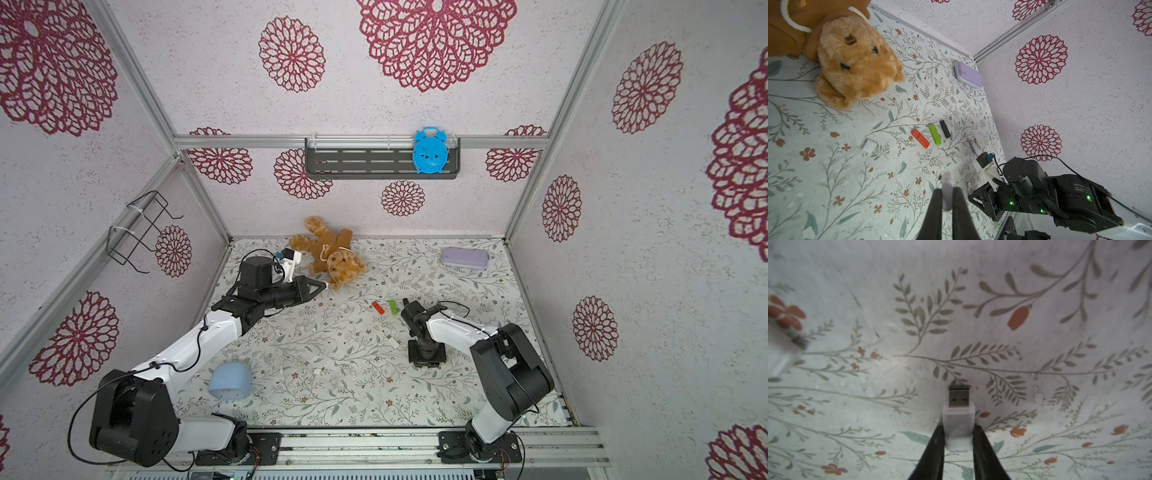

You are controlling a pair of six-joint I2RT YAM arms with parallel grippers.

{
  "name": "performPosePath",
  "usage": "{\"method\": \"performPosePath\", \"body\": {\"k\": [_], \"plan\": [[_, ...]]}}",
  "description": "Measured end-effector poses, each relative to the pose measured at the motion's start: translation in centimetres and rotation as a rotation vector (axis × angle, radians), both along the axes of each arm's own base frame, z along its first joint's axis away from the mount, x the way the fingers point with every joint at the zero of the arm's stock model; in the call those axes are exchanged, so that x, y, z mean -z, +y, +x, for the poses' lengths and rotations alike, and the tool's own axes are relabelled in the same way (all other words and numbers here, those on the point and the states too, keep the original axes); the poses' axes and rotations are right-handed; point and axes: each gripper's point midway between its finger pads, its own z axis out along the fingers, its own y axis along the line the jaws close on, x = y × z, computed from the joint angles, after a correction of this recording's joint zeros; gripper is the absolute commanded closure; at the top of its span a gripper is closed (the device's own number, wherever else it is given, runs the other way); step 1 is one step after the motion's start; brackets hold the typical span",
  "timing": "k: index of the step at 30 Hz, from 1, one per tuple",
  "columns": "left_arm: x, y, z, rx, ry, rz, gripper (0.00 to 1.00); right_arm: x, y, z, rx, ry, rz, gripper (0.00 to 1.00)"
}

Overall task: Close the usb drive cover
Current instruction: Pick up the USB drive from the center of the board.

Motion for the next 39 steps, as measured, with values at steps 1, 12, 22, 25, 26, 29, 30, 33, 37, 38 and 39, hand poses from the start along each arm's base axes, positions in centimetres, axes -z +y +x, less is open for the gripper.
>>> {"method": "performPosePath", "body": {"k": [1, 12, 22, 25, 26, 29, 30, 33, 37, 38, 39], "plan": [[0.0, 0.0, 0.0, 0.001, 0.001, 0.000, 0.96, 0.0, 0.0, 0.0, -0.001, 0.000, 0.000, 0.76], [0.1, -0.5, -0.2, 0.033, 0.011, -0.018, 0.96, -1.7, 1.9, 2.2, -0.143, -0.127, 0.091, 0.78], [0.4, -3.0, -0.4, 0.166, 0.056, -0.078, 0.96, -11.5, 8.1, 5.5, -0.553, -0.557, 0.249, 0.77], [0.3, -4.2, -0.8, 0.225, 0.068, -0.086, 0.96, -12.6, 9.5, 5.4, -0.695, -0.623, 0.252, 0.77], [0.3, -4.5, -1.0, 0.240, 0.069, -0.086, 0.95, -12.7, 9.8, 5.3, -0.726, -0.633, 0.250, 0.78], [0.3, -5.6, -1.8, 0.288, 0.073, -0.087, 0.96, -13.0, 10.8, 4.9, -0.825, -0.655, 0.240, 0.78], [0.4, -5.9, -2.1, 0.302, 0.075, -0.087, 0.96, -13.1, 11.1, 4.9, -0.850, -0.662, 0.235, 0.78], [0.5, -6.6, -2.8, 0.335, 0.079, -0.087, 0.95, -14.0, 12.4, 5.1, -0.910, -0.685, 0.230, 0.78], [1.1, -7.1, -3.2, 0.355, 0.096, -0.083, 0.95, -15.3, 13.9, 5.7, -0.959, -0.721, 0.214, 0.78], [1.2, -7.2, -3.3, 0.357, 0.102, -0.081, 0.95, -15.6, 14.1, 5.9, -0.967, -0.729, 0.205, 0.78], [1.3, -7.2, -3.4, 0.360, 0.106, -0.081, 0.96, -15.8, 14.4, 6.1, -0.971, -0.735, 0.199, 0.78]]}}
